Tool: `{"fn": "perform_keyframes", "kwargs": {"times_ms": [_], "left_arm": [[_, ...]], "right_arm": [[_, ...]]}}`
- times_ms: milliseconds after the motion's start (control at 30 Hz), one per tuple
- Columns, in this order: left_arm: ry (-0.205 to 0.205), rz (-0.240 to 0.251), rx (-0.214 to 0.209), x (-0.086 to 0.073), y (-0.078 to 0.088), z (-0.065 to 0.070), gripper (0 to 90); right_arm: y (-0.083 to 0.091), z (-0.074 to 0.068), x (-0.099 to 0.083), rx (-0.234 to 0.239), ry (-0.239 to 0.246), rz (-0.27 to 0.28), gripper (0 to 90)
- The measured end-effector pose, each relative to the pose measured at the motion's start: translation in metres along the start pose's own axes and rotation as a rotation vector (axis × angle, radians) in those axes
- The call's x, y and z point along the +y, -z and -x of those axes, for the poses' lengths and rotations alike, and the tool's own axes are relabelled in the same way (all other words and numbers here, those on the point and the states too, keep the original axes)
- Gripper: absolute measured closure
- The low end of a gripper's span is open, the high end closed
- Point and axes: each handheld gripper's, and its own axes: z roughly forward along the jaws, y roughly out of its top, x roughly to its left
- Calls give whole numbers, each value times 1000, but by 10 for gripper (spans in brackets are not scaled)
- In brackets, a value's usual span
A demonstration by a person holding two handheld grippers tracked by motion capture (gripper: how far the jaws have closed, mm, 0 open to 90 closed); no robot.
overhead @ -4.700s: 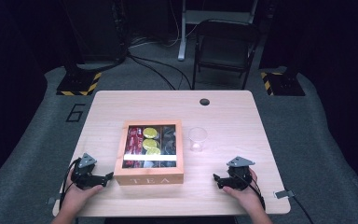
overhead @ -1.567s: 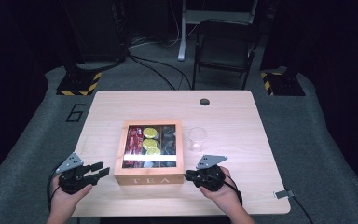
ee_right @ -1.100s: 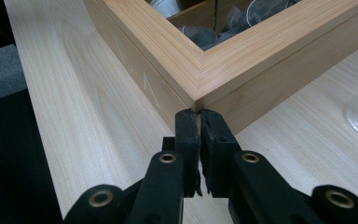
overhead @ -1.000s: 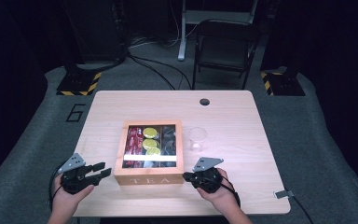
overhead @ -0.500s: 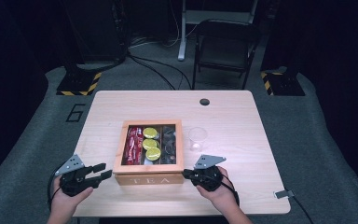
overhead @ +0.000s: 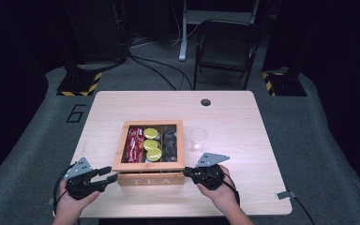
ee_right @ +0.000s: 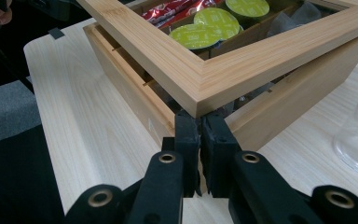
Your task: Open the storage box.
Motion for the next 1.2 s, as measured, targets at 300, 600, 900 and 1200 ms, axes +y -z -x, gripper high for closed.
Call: {"fn": "perform_keyframes", "kwargs": {"times_ms": [300, 600, 900, 1200], "left_arm": [[-19, -6, 26, 8, -10, -2, 516], [-67, 10, 59, 18, -7, -1, 510], [-45, 48, 29, 33, -2, -6, 501], [-24, 79, 35, 56, 6, -10, 503]], "right_arm": [[-1, 1, 0, 9, -16, 15, 853], [1, 0, 6, -15, -27, 50, 787], [7, 1, 23, -74, 1, 67, 662], [13, 6, 46, -106, 21, 98, 634]]}}
